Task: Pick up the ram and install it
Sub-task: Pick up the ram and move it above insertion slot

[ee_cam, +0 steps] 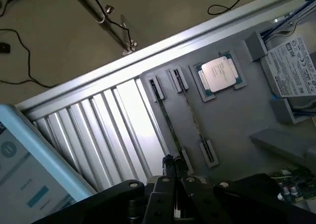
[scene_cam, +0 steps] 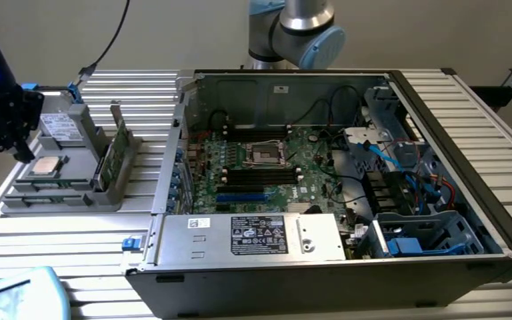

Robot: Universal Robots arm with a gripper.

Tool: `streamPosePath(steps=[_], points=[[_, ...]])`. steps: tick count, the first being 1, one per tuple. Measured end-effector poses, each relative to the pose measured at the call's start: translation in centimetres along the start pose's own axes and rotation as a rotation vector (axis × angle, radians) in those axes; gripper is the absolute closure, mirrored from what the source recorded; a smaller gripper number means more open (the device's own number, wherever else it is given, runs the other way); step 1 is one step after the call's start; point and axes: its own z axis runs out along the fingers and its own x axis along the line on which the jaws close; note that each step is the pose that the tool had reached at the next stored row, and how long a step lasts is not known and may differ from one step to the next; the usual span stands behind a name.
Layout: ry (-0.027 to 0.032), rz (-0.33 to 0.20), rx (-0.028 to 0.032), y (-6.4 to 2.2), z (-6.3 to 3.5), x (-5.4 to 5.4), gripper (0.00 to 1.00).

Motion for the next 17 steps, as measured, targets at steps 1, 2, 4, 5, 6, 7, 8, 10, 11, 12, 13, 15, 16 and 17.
streamPosePath(steps=[1,2,4,5,6,7,8,10,11,12,13,15,16,17], points=[[0.0001,-0.019,0.0008,-0.01,0.06,0.0,0.9],[-0.0007,-0.036,0.0013,-0.01,0.12,-0.01,0.9],[-0.0036,-0.073,0.0017,0.0,0.23,-0.02,0.9],[-0.0055,-0.092,0.0019,-0.01,0.3,-0.02,0.9],[-0.0072,-0.11,0.0021,-0.02,0.35,-0.03,0.9],[-0.0091,-0.128,0.0022,-0.02,0.4,-0.03,0.9],[-0.0112,-0.147,0.0023,-0.02,0.45,-0.03,0.9],[-0.0159,-0.184,0.0022,-0.03,0.53,-0.04,0.9],[-0.0185,-0.203,0.0021,-0.03,0.57,-0.04,0.9],[-0.0209,-0.221,0.002,-0.04,0.6,-0.04,0.9],[-0.0234,-0.24,0.0018,-0.04,0.62,-0.05,0.9],[-0.0281,-0.276,0.0017,-0.04,0.68,-0.05,0.9],[-0.0304,-0.295,0.0017,-0.04,0.7,-0.05,0.9],[-0.032,-0.312,0.0018,-0.04,0.72,-0.05,0.9]])
